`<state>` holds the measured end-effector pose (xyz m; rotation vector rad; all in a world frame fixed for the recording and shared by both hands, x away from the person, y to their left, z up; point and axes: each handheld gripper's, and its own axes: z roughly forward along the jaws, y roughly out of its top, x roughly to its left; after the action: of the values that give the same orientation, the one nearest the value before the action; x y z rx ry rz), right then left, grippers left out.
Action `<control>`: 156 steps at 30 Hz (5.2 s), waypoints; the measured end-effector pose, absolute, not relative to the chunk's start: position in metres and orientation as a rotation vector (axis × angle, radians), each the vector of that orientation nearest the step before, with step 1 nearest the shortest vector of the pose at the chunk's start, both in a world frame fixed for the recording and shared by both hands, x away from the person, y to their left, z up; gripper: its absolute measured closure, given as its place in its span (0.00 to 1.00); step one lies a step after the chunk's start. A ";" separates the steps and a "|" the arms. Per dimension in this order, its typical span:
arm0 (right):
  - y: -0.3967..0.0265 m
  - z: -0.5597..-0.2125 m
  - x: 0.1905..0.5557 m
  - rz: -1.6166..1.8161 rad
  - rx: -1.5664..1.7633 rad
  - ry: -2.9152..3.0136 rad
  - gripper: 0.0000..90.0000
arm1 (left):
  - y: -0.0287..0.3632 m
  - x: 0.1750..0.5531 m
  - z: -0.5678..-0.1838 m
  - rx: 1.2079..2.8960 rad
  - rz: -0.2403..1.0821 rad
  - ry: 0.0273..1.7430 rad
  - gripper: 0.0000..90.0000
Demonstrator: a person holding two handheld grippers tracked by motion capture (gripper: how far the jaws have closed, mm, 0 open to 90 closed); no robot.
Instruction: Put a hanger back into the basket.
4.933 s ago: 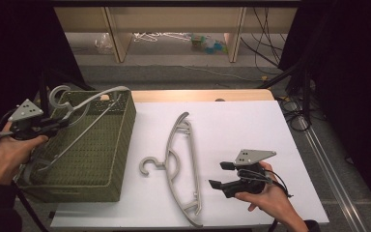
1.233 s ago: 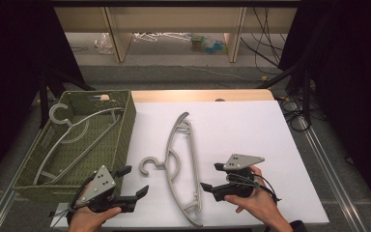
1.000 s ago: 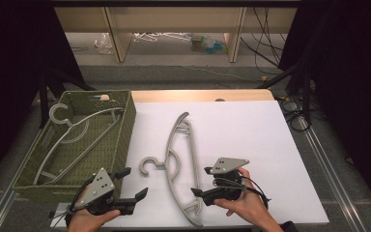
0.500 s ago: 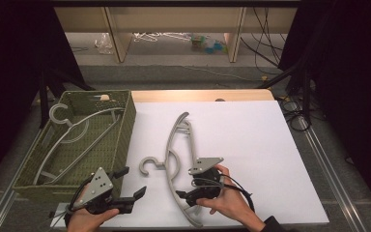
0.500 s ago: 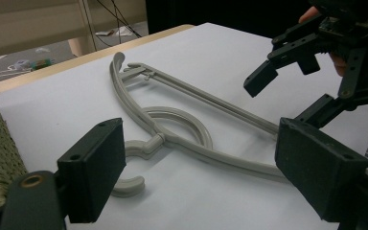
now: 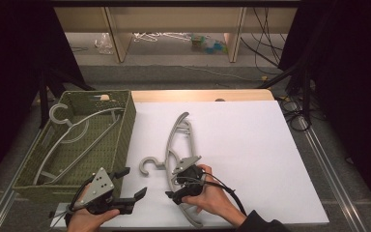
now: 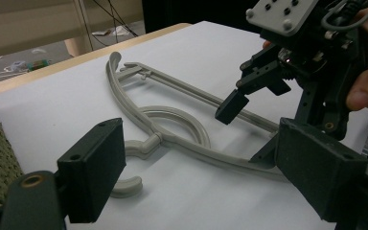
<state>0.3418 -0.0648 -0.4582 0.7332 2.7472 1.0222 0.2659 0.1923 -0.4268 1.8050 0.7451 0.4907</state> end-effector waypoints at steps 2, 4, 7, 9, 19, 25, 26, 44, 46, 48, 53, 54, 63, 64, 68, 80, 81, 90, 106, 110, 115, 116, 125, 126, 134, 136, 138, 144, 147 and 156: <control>-0.061 -0.460 0.343 0.991 0.761 2.769 0.29 | 0.193 0.266 -0.426 1.803 0.484 0.755 0.20; -0.060 -0.462 0.345 0.981 0.761 2.781 0.30 | 0.192 0.266 -0.426 1.796 0.481 0.761 0.20; -0.055 -0.468 0.349 0.914 0.816 2.821 0.36 | 0.192 0.266 -0.428 1.800 0.479 0.762 0.20; -0.052 -0.472 0.350 0.874 0.839 2.840 0.39 | 0.192 0.266 -0.428 1.800 0.479 0.759 0.20; -0.042 -0.473 0.354 0.829 0.870 2.866 0.57 | 0.191 0.267 -0.429 1.806 0.475 0.752 0.20; -0.044 -0.470 0.354 0.840 0.910 2.853 0.67 | 0.192 0.267 -0.429 1.803 0.475 0.747 0.20; -0.045 -0.469 0.353 0.836 0.930 2.864 0.67 | 0.192 0.267 -0.429 1.805 0.477 0.748 0.20; -0.070 -0.449 0.344 0.920 0.932 2.882 0.76 | 0.194 0.266 -0.426 1.798 0.492 0.749 0.20; -0.077 -0.447 0.343 0.921 0.928 2.875 0.77 | 0.194 0.266 -0.426 1.793 0.490 0.754 0.20; -0.083 -0.446 0.342 0.929 0.925 2.877 0.78 | 0.194 0.266 -0.426 1.804 0.501 0.740 0.20; -0.098 -0.444 0.338 0.908 0.900 2.881 0.80 | 0.194 0.267 -0.426 1.803 0.502 0.743 0.21; -0.098 -0.444 0.338 0.908 0.900 2.881 0.80 | 0.194 0.267 -0.426 1.809 0.503 0.742 0.21; -0.119 -0.436 0.325 0.876 0.695 2.944 0.90 | 0.194 0.267 -0.427 1.815 0.503 0.755 0.22; -0.119 -0.436 0.325 0.876 0.695 2.944 0.90 | 0.194 0.267 -0.427 1.815 0.503 0.755 0.22; -0.127 -0.435 0.325 0.857 0.602 2.948 0.91 | 0.194 0.268 -0.427 1.820 0.515 0.744 0.23; -0.162 -0.420 0.322 0.956 0.470 2.973 0.91 | 0.177 0.280 -0.429 1.955 0.536 0.642 0.34; -0.164 -0.419 0.321 0.955 0.464 2.978 0.91 | 0.174 0.282 -0.430 1.987 0.542 0.613 0.36; -0.172 -0.411 0.315 0.969 0.420 2.992 0.91 | 0.144 0.301 -0.443 2.170 0.553 0.437 0.39; -0.174 -0.407 0.311 0.990 0.360 3.002 0.91 | 0.119 0.317 -0.456 2.281 0.530 0.244 0.55; -0.173 -0.407 0.311 0.993 0.354 3.005 0.91 | 0.116 0.317 -0.457 2.290 0.524 0.216 0.60; -0.172 -0.408 0.310 0.986 0.344 3.010 0.91 | 0.109 0.318 -0.459 2.325 0.522 0.123 0.65; -0.173 -0.408 0.311 0.982 0.345 3.010 0.91 | 0.109 0.318 -0.459 2.327 0.534 0.114 0.67; -0.181 -0.402 0.315 1.055 0.299 2.978 0.90 | 0.101 0.311 -0.442 2.390 0.646 -0.078 0.78; -0.183 -0.401 0.317 1.066 0.305 2.967 0.90 | 0.101 0.311 -0.440 2.387 0.660 -0.087 0.78; -0.189 -0.397 0.327 1.085 0.376 2.882 0.81 | 0.099 0.309 -0.422 2.359 0.617 -0.093 0.83; -0.192 -0.395 0.330 1.100 0.414 2.847 0.78 | 0.099 0.309 -0.413 2.325 0.611 -0.063 0.85; -0.193 -0.394 0.330 1.103 0.443 2.825 0.76 | 0.099 0.309 -0.410 2.322 0.562 -0.038 0.86; -0.196 -0.387 0.333 1.147 0.549 2.696 0.56 | 0.094 0.309 -0.405 2.296 0.433 0.114 0.88; -0.197 -0.385 0.333 1.173 0.587 2.666 0.54 | 0.096 0.311 -0.403 2.274 0.397 0.178 0.88; -0.206 -0.367 0.329 1.308 0.695 2.502 0.48 | 0.115 0.320 -0.396 2.204 0.318 0.380 0.88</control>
<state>0.3286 -0.2063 -0.3670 0.6947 2.5017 1.3083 0.3204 0.1151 -0.3959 2.2036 0.3799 0.3178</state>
